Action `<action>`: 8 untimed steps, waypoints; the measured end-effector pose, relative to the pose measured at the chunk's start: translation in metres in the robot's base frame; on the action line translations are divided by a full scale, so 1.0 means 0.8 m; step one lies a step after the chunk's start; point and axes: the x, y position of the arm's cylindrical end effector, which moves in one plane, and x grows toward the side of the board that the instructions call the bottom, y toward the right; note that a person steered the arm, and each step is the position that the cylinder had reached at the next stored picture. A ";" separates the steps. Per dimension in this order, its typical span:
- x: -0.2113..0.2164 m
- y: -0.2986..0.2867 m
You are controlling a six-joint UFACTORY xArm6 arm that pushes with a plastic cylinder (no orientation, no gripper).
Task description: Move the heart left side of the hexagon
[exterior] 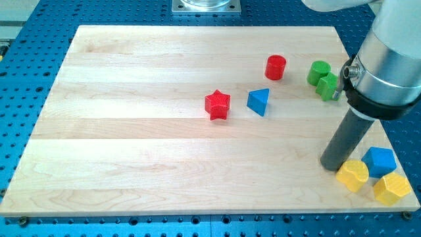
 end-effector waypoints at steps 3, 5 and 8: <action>0.011 -0.021; -0.038 -0.154; -0.175 -0.166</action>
